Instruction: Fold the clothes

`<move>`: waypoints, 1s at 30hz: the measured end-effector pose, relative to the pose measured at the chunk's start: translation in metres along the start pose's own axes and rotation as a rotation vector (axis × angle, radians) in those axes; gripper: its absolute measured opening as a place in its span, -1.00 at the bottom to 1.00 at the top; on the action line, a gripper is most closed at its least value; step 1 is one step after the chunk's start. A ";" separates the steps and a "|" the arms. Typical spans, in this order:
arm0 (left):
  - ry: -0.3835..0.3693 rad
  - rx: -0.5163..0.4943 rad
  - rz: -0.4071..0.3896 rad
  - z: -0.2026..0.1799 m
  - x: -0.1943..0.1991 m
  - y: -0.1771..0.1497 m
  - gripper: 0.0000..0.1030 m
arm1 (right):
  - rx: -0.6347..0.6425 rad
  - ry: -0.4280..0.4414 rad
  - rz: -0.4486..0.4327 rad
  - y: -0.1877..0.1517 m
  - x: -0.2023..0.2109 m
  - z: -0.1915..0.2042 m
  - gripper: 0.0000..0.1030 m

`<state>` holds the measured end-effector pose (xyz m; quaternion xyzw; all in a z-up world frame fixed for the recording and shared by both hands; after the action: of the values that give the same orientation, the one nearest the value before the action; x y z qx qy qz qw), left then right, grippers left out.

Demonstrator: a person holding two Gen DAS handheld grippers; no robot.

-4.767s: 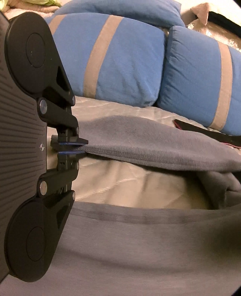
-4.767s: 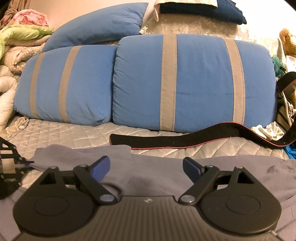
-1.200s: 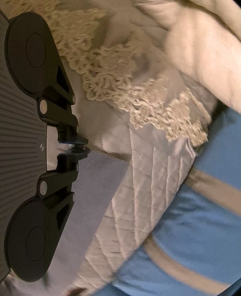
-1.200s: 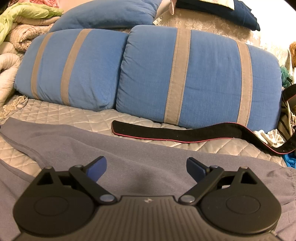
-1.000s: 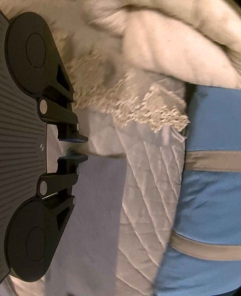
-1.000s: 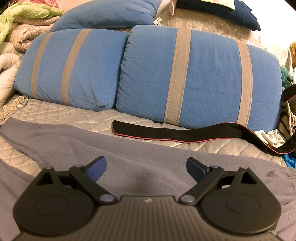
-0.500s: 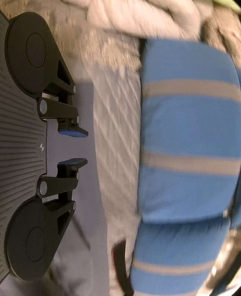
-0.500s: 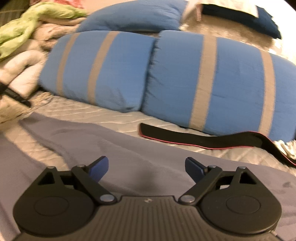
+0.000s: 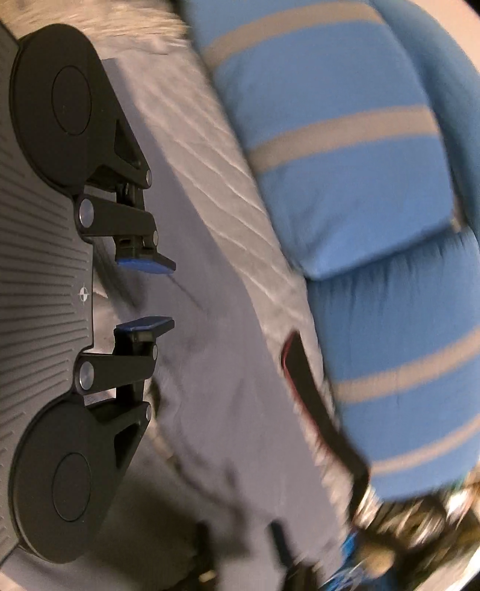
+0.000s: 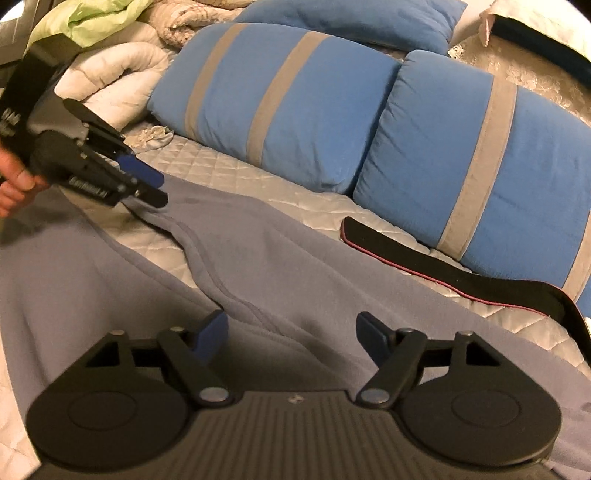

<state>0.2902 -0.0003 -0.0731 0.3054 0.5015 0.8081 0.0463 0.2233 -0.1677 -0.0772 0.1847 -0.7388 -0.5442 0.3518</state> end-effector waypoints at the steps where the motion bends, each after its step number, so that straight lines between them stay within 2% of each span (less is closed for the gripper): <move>1: -0.021 -0.037 -0.010 -0.004 0.002 0.001 -0.40 | 0.000 0.002 -0.001 0.000 0.001 0.000 0.65; 4: -0.089 -0.109 -0.025 -0.013 0.004 0.004 -0.39 | -0.001 -0.006 -0.001 -0.001 0.000 -0.001 0.66; 9: -0.104 -0.269 -0.012 -0.027 -0.003 0.000 -0.38 | -0.005 -0.014 -0.001 0.000 0.001 -0.001 0.66; 14: -0.111 -0.381 0.013 -0.031 -0.007 -0.010 -0.38 | -0.016 -0.027 -0.004 0.001 0.000 -0.004 0.67; 23: -0.095 -0.464 0.082 -0.021 -0.012 -0.025 -0.38 | -0.031 -0.040 -0.007 0.003 0.000 -0.008 0.67; 30: -0.144 -0.480 0.094 -0.013 -0.005 -0.027 -0.38 | -0.032 -0.046 -0.005 0.003 -0.001 -0.008 0.68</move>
<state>0.2808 0.0010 -0.1020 0.3652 0.2761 0.8815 0.1152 0.2299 -0.1720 -0.0734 0.1681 -0.7374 -0.5610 0.3365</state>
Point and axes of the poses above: each gripper's, at about its wrist camera, not at the fingertips, and x roughly against the way its jaws point, z to its left, y to its top, the point moved 2 cm from there along -x, roughly the way its jaws point, and after that the axes turned 14 degrees about -z, right-handed, at the moved point
